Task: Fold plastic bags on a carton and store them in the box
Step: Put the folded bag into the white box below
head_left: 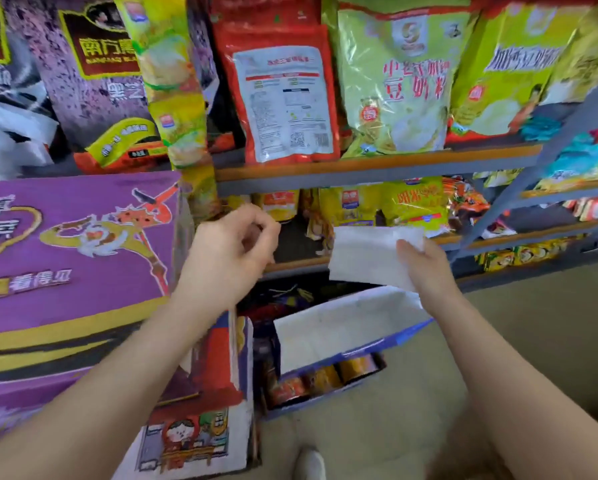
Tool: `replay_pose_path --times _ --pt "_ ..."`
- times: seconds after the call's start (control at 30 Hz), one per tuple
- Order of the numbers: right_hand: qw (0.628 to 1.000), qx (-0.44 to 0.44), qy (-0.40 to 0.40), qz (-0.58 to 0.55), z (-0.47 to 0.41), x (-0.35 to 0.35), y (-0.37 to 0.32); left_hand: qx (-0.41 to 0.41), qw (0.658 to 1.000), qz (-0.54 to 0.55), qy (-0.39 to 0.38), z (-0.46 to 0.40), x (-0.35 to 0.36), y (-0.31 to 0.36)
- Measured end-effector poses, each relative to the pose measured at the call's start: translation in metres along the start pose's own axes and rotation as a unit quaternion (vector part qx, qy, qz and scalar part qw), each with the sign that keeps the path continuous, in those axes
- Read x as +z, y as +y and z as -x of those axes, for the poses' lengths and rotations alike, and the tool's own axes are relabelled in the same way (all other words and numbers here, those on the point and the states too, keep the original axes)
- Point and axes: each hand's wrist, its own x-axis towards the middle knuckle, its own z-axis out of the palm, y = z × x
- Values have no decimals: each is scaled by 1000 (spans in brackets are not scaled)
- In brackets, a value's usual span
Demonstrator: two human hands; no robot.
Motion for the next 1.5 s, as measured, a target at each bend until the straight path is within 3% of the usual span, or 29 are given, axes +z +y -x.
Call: replay_pose_path --times 0.1,0.27,0.4,0.47,0.53,0.6,0.73,0.9,1.0,1.07,1.23,1.33,1.5 --pt "996 67 -26 44 -48 -14 40 -42 998 36 -37 -4 49 10" --pt "970 153 -106 159 -101 4 121 -89 976 -120 -159 4 144 -54" --pt "926 175 -166 291 -127 29 208 -189 863 -338 -324 19 199 -157" --pt "897 182 -196 350 -139 43 258 -194 812 -407 -370 31 221 -206" --pt "881 189 -218 376 -154 58 305 -201 784 -443 -384 41 243 -248" --pt "864 191 -238 400 -167 72 345 -186 786 -468 -358 47 260 -277" --pt "835 169 -281 443 -190 93 409 -93 839 -471 -256 59 283 -314" --pt "812 174 -285 479 -207 103 443 -68 836 -500 -215 59 295 -322" --pt "821 138 -270 484 -205 97 420 -86 848 -469 -231 51 292 -310" --pt "815 106 -301 483 -201 91 388 -95 842 -461 -265 40 284 -293" --pt "751 -69 -332 567 -181 70 258 -108 819 -481 -295 1 238 -221" --pt "734 -190 -293 583 -164 55 161 -96 810 -529 -235 -27 197 -161" --pt "771 -332 -220 498 -122 53 12 -25 848 -521 -97 -62 108 -65"
